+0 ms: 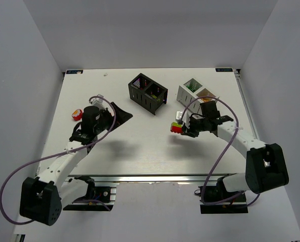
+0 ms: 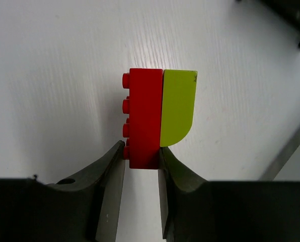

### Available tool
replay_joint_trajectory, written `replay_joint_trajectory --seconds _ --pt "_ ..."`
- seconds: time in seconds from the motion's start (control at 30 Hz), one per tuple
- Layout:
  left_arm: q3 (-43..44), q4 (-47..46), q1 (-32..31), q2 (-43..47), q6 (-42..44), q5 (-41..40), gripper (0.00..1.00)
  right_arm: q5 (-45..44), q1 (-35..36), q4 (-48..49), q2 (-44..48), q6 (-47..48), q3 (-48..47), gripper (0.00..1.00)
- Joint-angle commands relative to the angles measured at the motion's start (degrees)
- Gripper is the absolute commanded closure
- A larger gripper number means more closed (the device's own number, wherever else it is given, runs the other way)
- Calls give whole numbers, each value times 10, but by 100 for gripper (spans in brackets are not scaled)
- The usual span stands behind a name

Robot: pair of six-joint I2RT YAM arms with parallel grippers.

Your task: Sort the legos into containers by color

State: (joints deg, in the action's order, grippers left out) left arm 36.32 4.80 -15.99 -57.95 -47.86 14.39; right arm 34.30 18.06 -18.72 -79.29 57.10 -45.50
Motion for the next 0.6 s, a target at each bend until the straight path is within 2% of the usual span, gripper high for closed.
replay_joint_trajectory --seconds 0.0,0.27,0.57 --pt "3 -100 -22 -25 -9 83 2 66 25 -26 18 58 -35 100" --pt "16 -173 -44 -74 -17 143 2 98 111 -50 2 87 -109 100" --pt "9 -139 -51 -58 -15 136 2 87 180 -34 -2 72 -137 100"
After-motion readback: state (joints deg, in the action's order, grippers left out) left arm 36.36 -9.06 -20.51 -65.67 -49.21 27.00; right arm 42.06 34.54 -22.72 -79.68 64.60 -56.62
